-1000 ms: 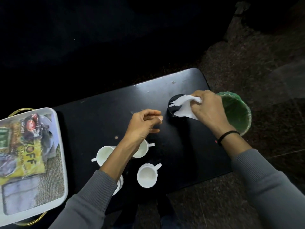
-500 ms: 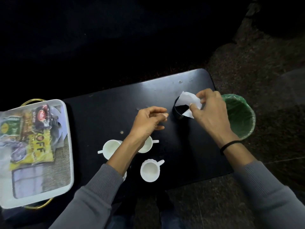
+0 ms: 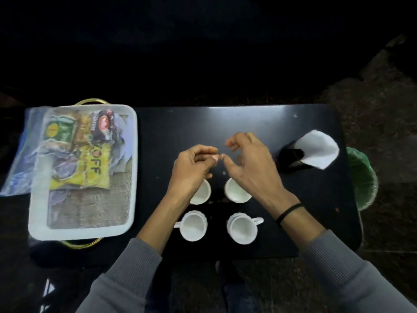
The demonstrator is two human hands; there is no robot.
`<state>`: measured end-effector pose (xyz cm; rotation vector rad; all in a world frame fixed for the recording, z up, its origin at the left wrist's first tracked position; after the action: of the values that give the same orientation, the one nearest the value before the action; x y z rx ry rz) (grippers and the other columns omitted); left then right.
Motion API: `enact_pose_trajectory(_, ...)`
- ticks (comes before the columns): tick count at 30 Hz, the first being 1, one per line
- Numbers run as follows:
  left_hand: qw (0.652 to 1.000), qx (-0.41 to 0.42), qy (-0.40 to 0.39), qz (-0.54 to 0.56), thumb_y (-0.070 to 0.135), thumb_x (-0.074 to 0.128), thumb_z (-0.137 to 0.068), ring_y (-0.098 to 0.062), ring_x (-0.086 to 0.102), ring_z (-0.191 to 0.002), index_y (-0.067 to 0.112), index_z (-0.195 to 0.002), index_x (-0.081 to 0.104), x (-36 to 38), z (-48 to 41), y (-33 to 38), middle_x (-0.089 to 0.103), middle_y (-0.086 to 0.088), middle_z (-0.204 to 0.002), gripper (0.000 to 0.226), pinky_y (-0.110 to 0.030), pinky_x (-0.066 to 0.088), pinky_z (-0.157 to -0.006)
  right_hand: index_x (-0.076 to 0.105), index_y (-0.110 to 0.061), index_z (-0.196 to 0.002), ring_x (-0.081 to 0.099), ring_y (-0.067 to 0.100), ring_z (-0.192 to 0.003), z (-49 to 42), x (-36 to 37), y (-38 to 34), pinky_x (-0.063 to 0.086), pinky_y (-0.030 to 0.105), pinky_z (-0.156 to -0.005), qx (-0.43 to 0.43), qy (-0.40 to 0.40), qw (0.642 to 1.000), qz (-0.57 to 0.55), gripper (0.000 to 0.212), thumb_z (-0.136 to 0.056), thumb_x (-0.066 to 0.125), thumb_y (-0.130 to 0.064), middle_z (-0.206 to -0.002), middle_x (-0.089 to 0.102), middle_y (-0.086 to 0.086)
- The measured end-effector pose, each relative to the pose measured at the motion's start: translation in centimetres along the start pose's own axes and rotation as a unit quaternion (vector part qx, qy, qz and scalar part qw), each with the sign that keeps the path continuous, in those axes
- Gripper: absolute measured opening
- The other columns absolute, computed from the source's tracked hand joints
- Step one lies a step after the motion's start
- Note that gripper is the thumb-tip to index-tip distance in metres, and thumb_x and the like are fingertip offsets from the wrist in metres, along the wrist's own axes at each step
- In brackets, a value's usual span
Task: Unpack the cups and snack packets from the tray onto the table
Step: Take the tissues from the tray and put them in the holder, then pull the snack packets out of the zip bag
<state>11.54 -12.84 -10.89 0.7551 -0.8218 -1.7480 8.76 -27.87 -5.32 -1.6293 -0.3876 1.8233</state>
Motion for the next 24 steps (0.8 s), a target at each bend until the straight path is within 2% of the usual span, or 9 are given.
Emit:
enact_pose_trajectory(3, 0.999, 0.013, 0.047, -0.004, 0.011, 0.072, -0.091, -0.021, 0.075, -0.095, 0.018, -0.104, 0.075, -6.3, 0.2, -1.1, 0.078, -0.006, -0.098, 0.015, -0.030, 0.061, -0.070, 0.061, -0.020, -0.116, 0.054, 0.014, -0.079, -0.8, 4.9, -4.8, 0.057, 0.044, -0.079, -0.035, -0.045, 0.998, 0.002, 0.028, -0.092, 0.068, -0.032, -0.119, 0.060, -0.003)
enact_pose_trajectory(7, 0.993, 0.022, 0.114, -0.010, 0.011, 0.070, -0.092, -0.019, 0.073, -0.097, 0.016, -0.106, 0.073, -14.7, 1.0, -2.0, 0.077, -0.005, -0.099, 0.015, -0.032, 0.061, -0.076, 0.062, -0.021, -0.112, 0.058, 0.014, -0.073, -1.7, 10.2, -11.1, 0.056, 0.040, -0.076, -0.064, -0.082, 0.995, -0.003, 0.024, -0.091, 0.069, -0.030, -0.115, 0.062, -0.003)
enact_pose_trajectory(11, 0.973, 0.049, 0.205, -0.097, 0.010, 0.066, -0.091, -0.001, 0.066, -0.097, 0.023, -0.114, 0.067, -23.9, 1.9, -2.5, 0.073, 0.010, -0.106, 0.027, -0.036, 0.058, -0.086, 0.063, -0.018, -0.110, 0.060, 0.013, -0.072, -2.8, 15.6, -17.6, 0.057, 0.041, -0.077, -0.097, -0.122, 0.988, -0.012, 0.018, -0.094, 0.067, -0.027, -0.113, 0.064, -0.003)
enact_pose_trajectory(14, 0.949, 0.049, 0.265, -0.165, 0.014, 0.068, -0.090, -0.010, 0.060, -0.111, 0.024, -0.123, 0.063, -30.1, 2.2, -3.1, 0.066, 0.006, -0.120, 0.035, -0.036, 0.051, -0.092, 0.062, -0.017, -0.114, 0.066, 0.015, -0.081, -3.6, 19.6, -21.8, 0.058, 0.044, -0.079, -0.113, -0.154, 0.981, -0.019, 0.020, -0.097, 0.064, -0.027, -0.117, 0.064, -0.003)
enact_pose_trajectory(17, 0.910, 0.032, 0.325, -0.254, 0.016, 0.069, -0.088, -0.026, 0.046, -0.130, 0.020, -0.130, 0.058, -35.3, 2.3, -4.0, 0.055, -0.001, -0.129, 0.044, -0.046, 0.040, -0.105, 0.060, -0.015, -0.114, 0.066, 0.022, -0.091, -4.3, 23.0, -25.0, 0.057, 0.047, -0.080, -0.123, -0.177, 0.976, -0.016, 0.020, -0.098, 0.063, -0.025, -0.119, 0.062, 0.001)
enact_pose_trajectory(19, 0.892, 0.011, 0.348, -0.288, 0.020, 0.069, -0.089, -0.029, 0.035, -0.140, 0.017, -0.138, 0.051, -38.3, 2.0, -4.8, 0.048, -0.006, -0.144, 0.051, -0.050, 0.031, -0.112, 0.059, -0.014, -0.114, 0.064, 0.026, -0.094, -4.7, 25.0, -26.6, 0.056, 0.048, -0.080, -0.124, -0.189, 0.974, -0.010, 0.018, -0.097, 0.062, -0.022, -0.117, 0.061, 0.004)
enact_pose_trajectory(22, 0.890, -0.048, 0.342, -0.297, 0.030, 0.059, -0.099, -0.033, 0.025, -0.149, 0.017, -0.153, 0.035, -41.7, 0.9, -6.7, 0.030, -0.010, -0.162, 0.060, -0.054, 0.020, -0.117, 0.059, -0.013, -0.110, 0.063, 0.027, -0.092, -5.0, 27.1, -28.0, 0.055, 0.049, -0.079, -0.120, -0.197, 0.973, -0.003, 0.015, -0.097, 0.061, -0.021, -0.113, 0.059, 0.005)
enact_pose_trajectory(24, 0.898, -0.090, 0.319, -0.289, 0.037, 0.049, -0.104, -0.037, 0.029, -0.148, 0.020, -0.157, 0.027, -43.3, -0.3, -8.2, 0.025, -0.011, -0.165, 0.060, -0.057, 0.017, -0.117, 0.058, -0.014, -0.110, 0.064, 0.027, -0.093, -5.1, 28.1, -28.6, 0.055, 0.049, -0.080, -0.113, -0.200, 0.973, -0.006, 0.015, -0.097, 0.061, -0.021, -0.113, 0.060, 0.005)
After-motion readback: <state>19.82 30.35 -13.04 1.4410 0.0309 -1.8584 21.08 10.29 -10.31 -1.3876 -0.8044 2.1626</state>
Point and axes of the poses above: each hand's wrist, its own z-axis away from the middle knuckle, its own x-axis out of the palm, y = z × x, the point moved 7 cm from there along -z, towards the middle knuckle
